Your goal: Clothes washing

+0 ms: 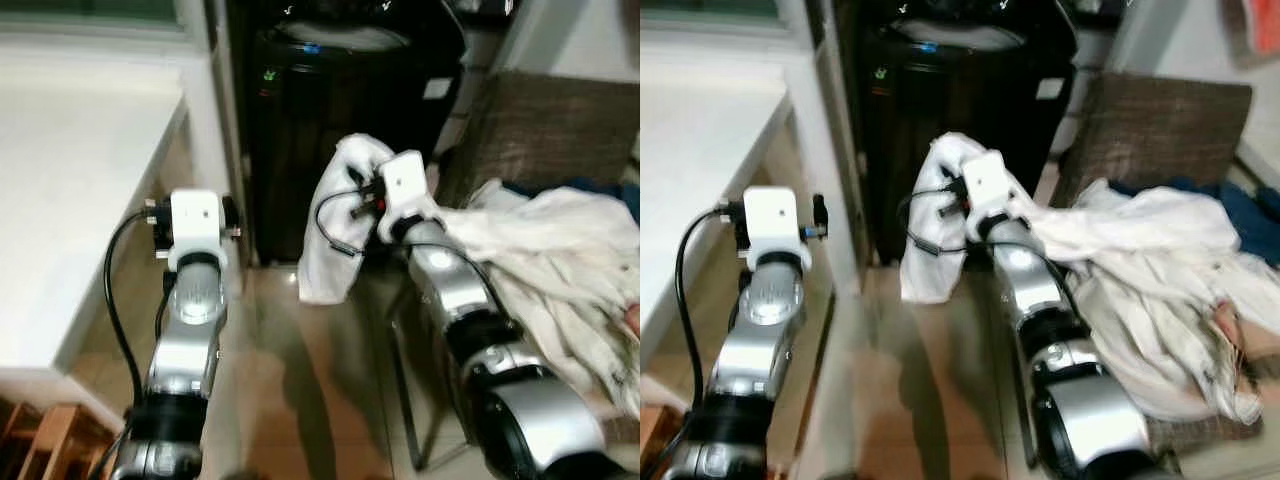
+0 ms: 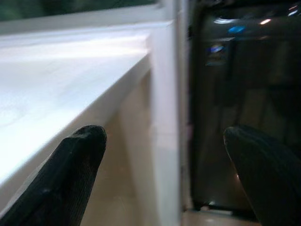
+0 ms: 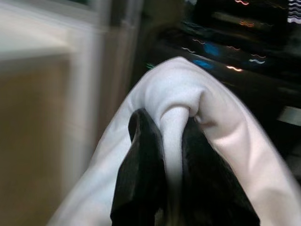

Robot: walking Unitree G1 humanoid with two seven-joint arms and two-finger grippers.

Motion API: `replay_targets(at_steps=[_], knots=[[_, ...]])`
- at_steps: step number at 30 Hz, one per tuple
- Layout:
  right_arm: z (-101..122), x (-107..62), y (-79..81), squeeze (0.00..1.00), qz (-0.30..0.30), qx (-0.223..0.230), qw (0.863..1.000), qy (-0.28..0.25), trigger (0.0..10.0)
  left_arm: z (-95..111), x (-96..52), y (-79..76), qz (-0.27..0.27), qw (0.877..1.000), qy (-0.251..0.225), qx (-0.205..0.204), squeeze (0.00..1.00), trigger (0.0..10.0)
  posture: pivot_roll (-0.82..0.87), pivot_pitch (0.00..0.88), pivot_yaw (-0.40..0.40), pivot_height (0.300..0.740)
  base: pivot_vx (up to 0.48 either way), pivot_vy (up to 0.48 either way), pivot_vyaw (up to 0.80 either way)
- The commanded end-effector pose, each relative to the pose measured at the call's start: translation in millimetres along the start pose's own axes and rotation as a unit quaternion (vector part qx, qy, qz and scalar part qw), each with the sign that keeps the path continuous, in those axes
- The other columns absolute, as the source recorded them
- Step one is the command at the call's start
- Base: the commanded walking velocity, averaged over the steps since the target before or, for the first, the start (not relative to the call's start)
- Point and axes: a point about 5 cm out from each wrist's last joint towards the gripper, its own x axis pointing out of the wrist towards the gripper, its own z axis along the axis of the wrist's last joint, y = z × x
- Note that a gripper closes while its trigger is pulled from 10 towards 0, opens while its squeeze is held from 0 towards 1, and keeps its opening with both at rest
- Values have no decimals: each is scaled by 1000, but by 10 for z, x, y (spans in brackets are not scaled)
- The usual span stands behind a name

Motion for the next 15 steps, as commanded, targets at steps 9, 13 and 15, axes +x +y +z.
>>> replay_targets(at_steps=[9,13,15], knots=[[-135,-1,715,0,137,77,986,49,10000,9,21,29,-2,1000,0,-11,0,10000,-31,0,-26,740,0,0,0],[89,17,1165,0,213,92,973,6,10000,-14,57,158,25,1000,4,-6,0,10000,-19,0,-32,740,0,0,0],[14,12,1106,0,199,90,975,22,10000,-12,62,187,30,1000,3,-6,0,10000,-15,0,-35,740,0,0,0]])
